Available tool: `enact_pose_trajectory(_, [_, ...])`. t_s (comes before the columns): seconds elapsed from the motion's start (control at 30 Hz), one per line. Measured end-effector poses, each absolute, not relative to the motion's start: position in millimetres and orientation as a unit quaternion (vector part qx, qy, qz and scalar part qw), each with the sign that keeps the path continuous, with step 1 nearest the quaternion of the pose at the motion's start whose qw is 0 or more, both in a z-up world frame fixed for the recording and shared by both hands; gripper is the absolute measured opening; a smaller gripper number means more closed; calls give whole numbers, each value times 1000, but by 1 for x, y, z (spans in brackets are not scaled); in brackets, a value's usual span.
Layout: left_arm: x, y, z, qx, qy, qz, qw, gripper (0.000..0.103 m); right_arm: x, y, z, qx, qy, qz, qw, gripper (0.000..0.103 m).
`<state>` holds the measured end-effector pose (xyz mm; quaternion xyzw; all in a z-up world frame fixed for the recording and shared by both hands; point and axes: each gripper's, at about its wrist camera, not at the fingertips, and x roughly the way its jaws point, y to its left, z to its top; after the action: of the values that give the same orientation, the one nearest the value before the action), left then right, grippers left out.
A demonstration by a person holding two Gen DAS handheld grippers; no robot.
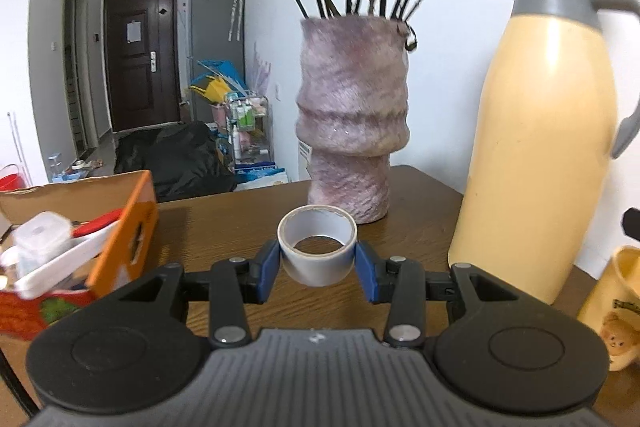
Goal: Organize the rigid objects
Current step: 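Carry the tape roll and spray bottle with both tools over the cardboard box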
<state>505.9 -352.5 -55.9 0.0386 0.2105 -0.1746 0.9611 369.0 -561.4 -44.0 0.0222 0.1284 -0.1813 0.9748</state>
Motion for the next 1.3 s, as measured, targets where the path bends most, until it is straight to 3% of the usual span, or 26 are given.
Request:
enact_pose_trajectory(0.7, [400, -267, -33, 28, 173, -159, 972, 42, 311, -483, -39, 46, 105, -137, 984, 77])
enact_pose_trajectory(1.3, [355, -166, -22, 6, 160, -118, 980, 42, 298, -391, -35, 46, 108, -86, 989, 77])
